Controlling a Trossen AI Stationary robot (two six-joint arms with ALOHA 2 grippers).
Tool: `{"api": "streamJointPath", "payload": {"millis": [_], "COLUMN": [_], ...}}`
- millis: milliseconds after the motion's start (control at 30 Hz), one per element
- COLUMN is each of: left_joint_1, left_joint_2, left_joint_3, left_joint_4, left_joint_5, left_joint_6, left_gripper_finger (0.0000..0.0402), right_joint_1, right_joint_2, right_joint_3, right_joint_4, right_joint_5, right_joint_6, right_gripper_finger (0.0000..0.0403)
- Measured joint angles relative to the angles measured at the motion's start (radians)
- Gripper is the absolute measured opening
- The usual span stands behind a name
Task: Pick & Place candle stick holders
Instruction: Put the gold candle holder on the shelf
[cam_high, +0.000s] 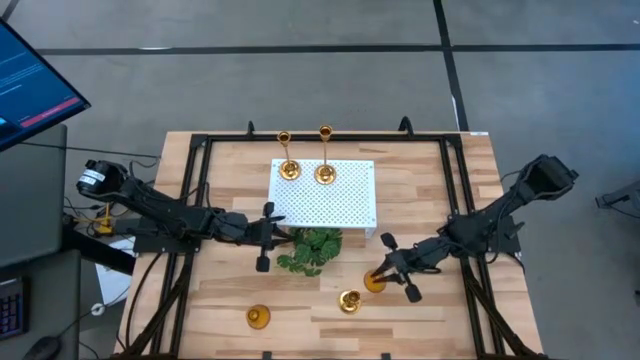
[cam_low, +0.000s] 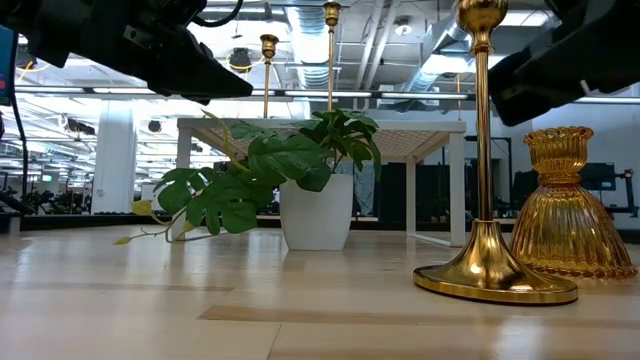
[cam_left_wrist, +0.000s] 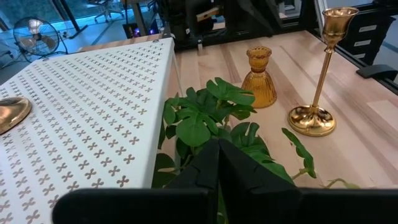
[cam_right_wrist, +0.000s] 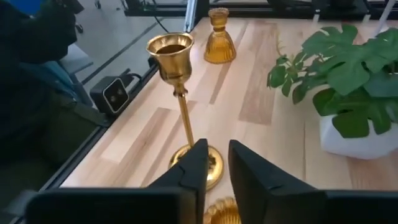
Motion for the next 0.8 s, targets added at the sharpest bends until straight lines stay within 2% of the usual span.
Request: {"api": "streamJointPath", "payload": {"millis": [233,500,633,800], "left_joint_1": [0.0,0.0,0.0,0.0], "left_joint_2": [0.0,0.0,0.0,0.0], "left_joint_3": [0.0,0.0,0.0,-0.001], "left_joint_4": [0.001,0.001,0.001,0.001], "left_joint_5": [0.0,0.0,0.0,0.0], "left_joint_6": [0.0,0.0,0.0,0.0], "left_gripper_finger": [0.0009,0.001,0.001,0.001], "right_joint_1": [0.0,0.0,0.0,0.001], "right_joint_2": [0.113,0.256,0.326,0.386], "right_joint_3": [0.001,0.081,0.135,0.189], "right_joint_4": [0.148,0.191,0.188,0.188], "right_joint_5": [0.001,0.001,-0.009,-0.009], "right_joint_6": [0.001,0.086,0.086,0.087], "right_gripper_finger": [0.0127,0.0204,0.022,0.0218]}}
